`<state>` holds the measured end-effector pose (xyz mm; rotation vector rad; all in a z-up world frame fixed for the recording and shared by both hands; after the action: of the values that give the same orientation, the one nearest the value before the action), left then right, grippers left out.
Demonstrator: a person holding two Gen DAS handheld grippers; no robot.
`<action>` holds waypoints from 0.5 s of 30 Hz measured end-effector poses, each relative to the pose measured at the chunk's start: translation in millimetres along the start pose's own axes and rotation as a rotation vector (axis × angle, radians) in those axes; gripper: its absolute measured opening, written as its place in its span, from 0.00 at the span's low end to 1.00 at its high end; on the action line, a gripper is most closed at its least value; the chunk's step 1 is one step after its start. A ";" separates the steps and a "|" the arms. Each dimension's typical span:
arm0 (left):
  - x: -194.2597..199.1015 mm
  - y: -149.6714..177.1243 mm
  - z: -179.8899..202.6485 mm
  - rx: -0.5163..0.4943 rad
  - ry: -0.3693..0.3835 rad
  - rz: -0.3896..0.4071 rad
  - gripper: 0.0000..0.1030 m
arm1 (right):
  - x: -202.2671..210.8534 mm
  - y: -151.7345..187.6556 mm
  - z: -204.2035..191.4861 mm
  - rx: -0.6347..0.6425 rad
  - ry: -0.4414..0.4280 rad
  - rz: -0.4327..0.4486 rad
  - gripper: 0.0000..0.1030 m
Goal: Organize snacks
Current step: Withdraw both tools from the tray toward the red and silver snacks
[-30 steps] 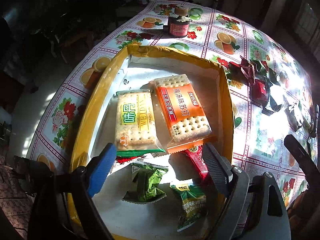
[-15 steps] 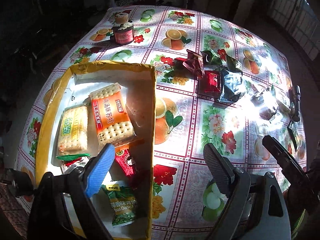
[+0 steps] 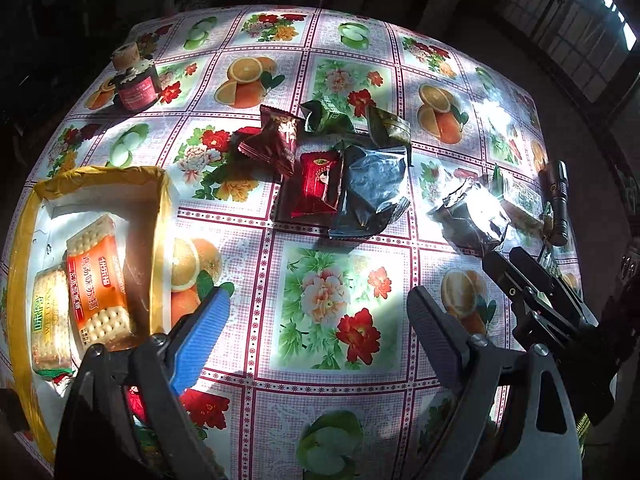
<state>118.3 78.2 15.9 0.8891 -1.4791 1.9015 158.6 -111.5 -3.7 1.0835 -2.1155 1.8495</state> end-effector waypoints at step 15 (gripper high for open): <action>-82.1 -35.6 -16.0 0.103 -0.058 -0.061 0.87 | -23.6 -28.8 -22.7 0.062 -0.100 0.039 0.66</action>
<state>193.9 99.1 -29.9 1.0328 -1.3812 1.9364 184.7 -80.7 12.7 1.1805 -2.1608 1.9295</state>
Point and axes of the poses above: each gripper's, at about its wrist camera, not at the fingertips, and x roughly against the way its jaws point, z to its right, y to its underside, the point moved 6 cm from there along -x, roughly the way its jaws point, and after that the axes turned 12 degrees about z, right-handed, at the moved point
